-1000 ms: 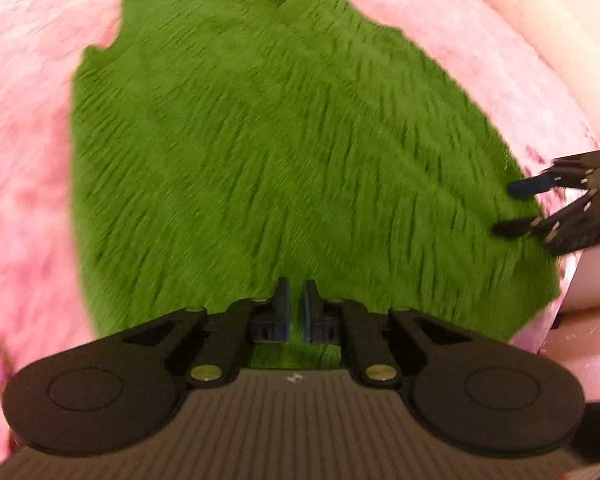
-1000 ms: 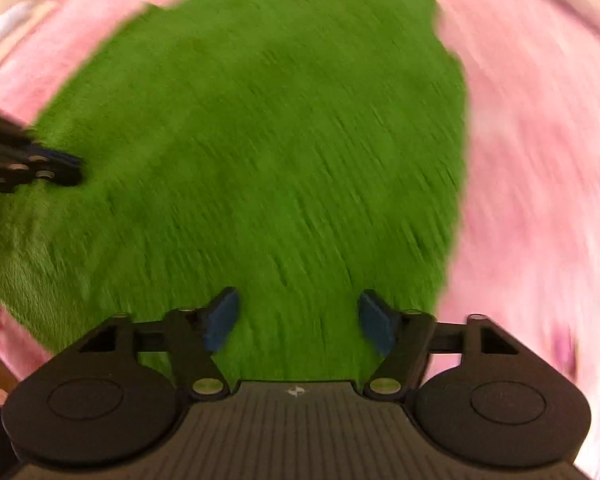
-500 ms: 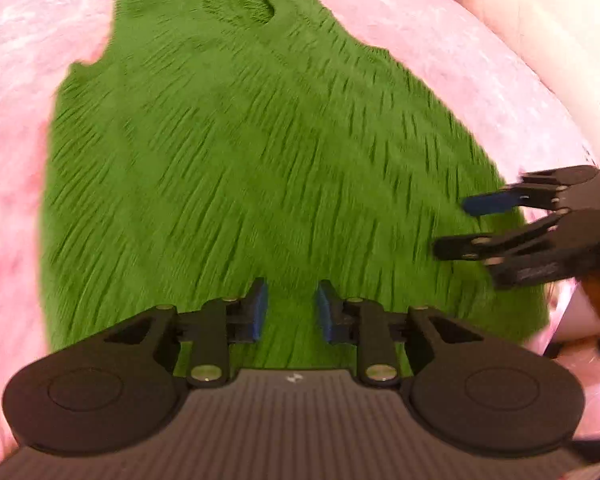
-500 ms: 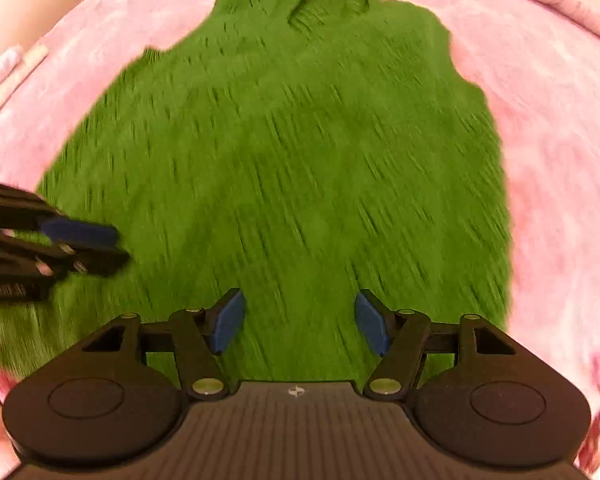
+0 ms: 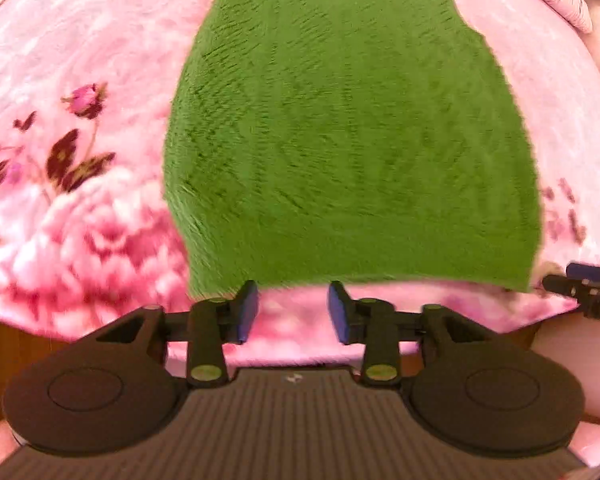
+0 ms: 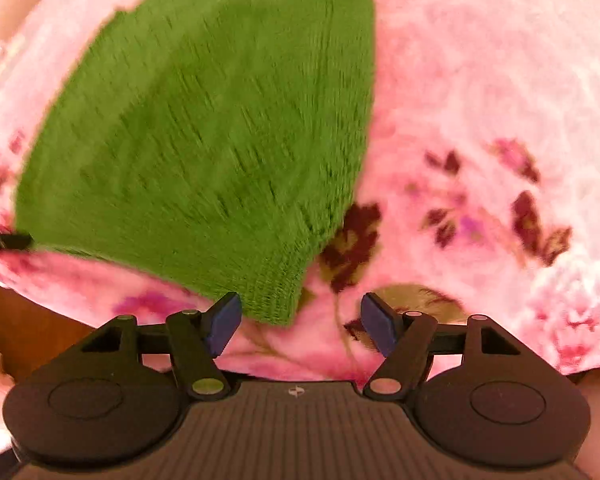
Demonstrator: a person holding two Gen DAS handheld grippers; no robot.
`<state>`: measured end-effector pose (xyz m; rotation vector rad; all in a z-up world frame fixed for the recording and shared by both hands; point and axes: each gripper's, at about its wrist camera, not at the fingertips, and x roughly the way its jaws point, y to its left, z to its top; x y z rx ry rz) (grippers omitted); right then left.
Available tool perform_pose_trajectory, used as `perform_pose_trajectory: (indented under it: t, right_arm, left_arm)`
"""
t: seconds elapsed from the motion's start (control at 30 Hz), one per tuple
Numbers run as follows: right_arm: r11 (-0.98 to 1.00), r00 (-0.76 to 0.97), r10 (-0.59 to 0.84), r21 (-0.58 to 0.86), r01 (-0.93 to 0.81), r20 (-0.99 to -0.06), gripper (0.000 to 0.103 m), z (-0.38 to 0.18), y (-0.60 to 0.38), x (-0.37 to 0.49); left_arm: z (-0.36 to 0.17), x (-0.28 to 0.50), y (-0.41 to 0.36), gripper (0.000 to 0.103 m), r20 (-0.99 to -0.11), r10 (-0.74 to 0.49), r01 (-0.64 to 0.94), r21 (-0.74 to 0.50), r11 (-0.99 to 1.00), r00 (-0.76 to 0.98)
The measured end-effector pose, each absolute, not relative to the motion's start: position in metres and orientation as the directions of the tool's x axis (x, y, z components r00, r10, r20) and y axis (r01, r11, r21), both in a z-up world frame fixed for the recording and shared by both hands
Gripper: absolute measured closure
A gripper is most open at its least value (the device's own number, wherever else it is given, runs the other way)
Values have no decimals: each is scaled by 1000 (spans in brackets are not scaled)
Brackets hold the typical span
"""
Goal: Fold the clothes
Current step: 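Open both grippers and pull back from the flattened sweater vest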
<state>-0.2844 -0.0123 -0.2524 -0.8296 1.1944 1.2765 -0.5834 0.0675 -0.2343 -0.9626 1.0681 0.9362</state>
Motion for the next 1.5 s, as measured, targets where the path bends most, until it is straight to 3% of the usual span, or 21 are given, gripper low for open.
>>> perform_pose_trajectory:
  t: [0.2,0.43,0.9,1.5]
  right_arm:
    - [131,-139,337,192,-973,-931,23,-169,-14,-280]
    - [106,-156,351,205,-973,-923,20,-120,-29,-291]
    - [133,-109,332,161,-978,-937,16,-99,-59,-290]
    - [137,-84,340,138,-981,-937,14,-84,-66,-290]
  left_arm:
    - [-160,-556,35,46,-949,233,-948,-140,287,211]
    - [-105,-539,6,41,-927,335,-955,-66,288,166]
    - [-67,-518,-33,35,-911,394,-940,19,340,124]
    - [-57,-516,-35,30,-911,392,-927,31,373,127]
